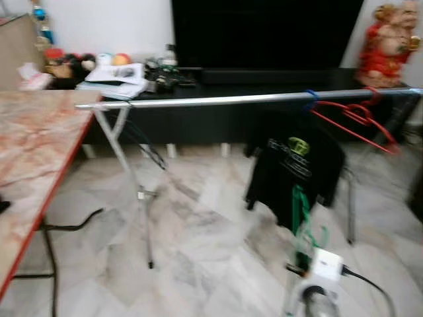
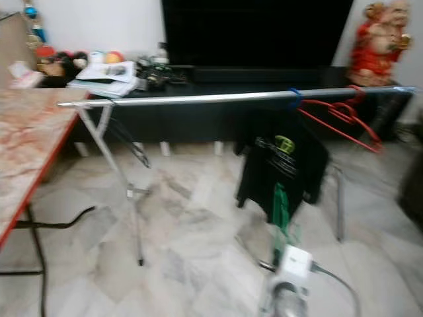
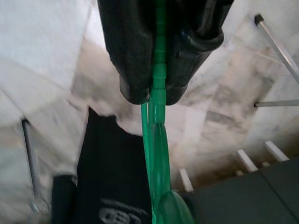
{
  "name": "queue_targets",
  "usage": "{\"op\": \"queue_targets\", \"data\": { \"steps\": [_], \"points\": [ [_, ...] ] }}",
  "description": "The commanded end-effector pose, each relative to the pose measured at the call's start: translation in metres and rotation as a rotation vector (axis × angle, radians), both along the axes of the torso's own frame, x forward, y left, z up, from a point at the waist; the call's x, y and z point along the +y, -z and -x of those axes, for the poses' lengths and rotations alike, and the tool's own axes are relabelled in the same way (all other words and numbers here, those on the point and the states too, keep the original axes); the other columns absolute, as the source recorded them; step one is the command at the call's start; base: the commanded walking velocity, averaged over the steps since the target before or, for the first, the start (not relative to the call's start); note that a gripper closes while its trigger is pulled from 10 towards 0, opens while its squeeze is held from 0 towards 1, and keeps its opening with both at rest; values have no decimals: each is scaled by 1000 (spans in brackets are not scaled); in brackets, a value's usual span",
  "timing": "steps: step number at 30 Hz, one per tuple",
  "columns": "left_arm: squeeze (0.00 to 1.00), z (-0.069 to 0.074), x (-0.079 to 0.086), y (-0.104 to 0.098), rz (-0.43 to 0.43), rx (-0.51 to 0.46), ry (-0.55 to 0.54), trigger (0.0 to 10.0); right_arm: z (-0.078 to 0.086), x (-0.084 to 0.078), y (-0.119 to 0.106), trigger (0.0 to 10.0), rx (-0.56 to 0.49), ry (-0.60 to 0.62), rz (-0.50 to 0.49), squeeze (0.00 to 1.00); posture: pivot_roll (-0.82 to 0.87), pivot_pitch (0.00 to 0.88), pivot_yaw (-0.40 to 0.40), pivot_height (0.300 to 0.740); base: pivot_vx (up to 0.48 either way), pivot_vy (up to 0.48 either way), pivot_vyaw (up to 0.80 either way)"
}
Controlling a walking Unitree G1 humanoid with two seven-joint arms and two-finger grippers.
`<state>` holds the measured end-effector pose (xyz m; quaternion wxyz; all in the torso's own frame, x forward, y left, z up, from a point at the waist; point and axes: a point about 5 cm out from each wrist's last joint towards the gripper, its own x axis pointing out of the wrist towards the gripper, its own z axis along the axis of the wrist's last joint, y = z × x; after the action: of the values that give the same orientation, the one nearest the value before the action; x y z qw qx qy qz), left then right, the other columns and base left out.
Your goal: Hang hanger
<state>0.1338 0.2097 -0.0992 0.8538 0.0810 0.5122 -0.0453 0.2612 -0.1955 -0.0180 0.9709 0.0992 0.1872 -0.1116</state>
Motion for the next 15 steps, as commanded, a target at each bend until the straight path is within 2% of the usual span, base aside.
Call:
{"op": "queue_targets", "data": {
  "steps": [1, 7, 15],
  "points": [
    [0, 13, 5, 4, -8, 48, -5, 10000, -6, 15, -3, 10000, -15, -36, -20, 0, -20, 72, -16, 740, 398, 0, 0],
    [0, 13, 6, 3, -8, 49, -2, 10000, -5, 15, -1, 10000, -5, -27, -26, 0, -11, 82, -13, 740, 401, 0, 0],
    [0, 13, 5, 3, -4, 53, 3, 10000, -15, 18, -11, 10000, -50, -84, 3, 0, -11, 91, -9, 740, 400, 0, 0]
  ]
}}
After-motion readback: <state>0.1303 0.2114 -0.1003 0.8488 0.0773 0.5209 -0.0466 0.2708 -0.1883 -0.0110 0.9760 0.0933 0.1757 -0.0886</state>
